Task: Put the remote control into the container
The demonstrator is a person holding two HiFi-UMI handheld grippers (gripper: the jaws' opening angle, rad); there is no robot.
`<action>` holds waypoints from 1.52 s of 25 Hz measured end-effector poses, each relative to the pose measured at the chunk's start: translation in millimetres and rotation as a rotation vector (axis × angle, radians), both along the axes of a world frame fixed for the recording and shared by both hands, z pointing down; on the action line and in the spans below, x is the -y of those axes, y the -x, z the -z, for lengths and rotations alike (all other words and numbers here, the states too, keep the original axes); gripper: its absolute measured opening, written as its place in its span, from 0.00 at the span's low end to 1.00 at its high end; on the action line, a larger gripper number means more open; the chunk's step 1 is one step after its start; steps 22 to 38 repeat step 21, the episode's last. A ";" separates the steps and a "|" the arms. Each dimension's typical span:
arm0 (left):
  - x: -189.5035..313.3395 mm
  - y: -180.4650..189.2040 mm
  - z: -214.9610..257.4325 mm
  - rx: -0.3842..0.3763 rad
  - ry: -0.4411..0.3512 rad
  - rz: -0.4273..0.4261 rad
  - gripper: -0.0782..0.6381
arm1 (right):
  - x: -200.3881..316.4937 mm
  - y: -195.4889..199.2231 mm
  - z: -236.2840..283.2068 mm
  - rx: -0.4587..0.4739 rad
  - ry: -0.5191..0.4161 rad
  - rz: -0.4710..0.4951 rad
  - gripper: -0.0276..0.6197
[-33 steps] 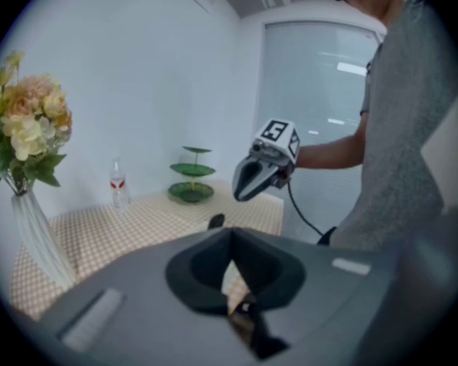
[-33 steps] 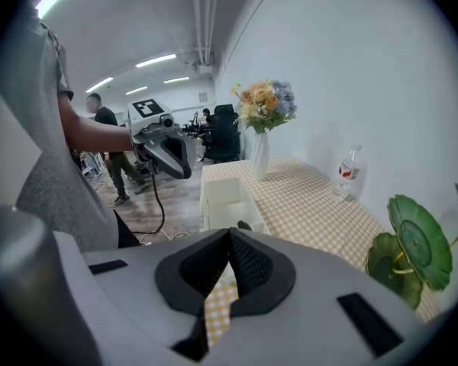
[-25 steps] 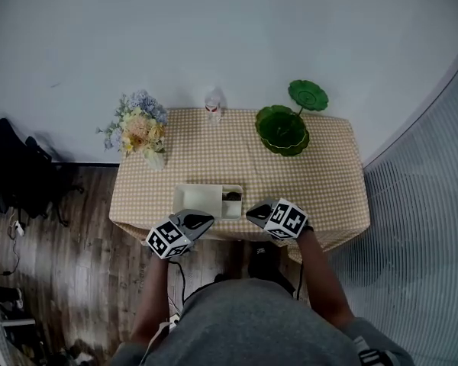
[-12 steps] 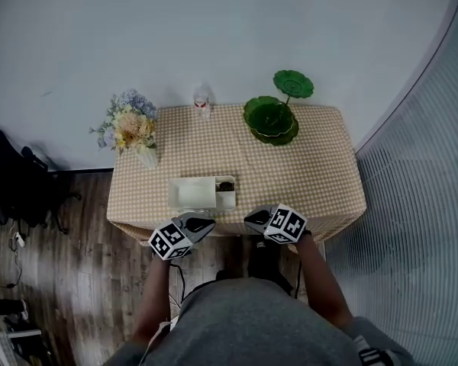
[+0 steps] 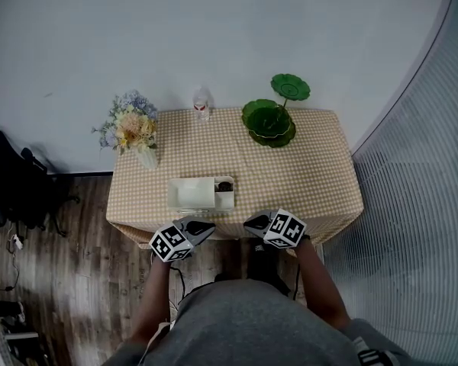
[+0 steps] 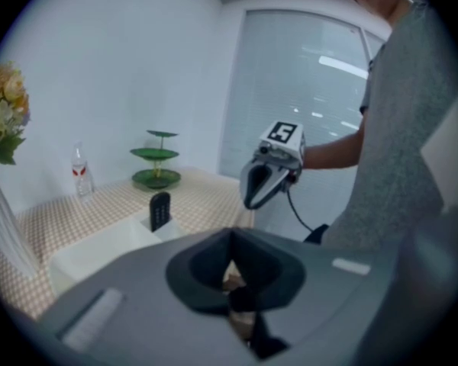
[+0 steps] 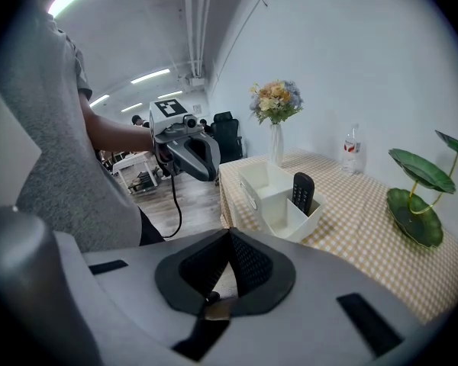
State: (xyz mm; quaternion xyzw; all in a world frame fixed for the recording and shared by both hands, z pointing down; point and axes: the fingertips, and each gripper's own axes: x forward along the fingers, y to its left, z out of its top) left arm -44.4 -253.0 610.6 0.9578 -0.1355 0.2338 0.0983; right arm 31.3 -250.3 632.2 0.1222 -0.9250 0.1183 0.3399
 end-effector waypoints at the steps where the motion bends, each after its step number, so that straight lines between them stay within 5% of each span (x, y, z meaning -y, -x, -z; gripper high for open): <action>1: -1.0 0.5 -0.2 0.000 0.001 0.000 0.11 | -0.9 -0.1 -0.1 -0.001 0.000 -0.002 0.07; 38: -10.1 13.5 -8.9 0.030 0.009 -0.018 0.11 | -10.1 5.8 -0.3 -0.043 -0.025 0.005 0.07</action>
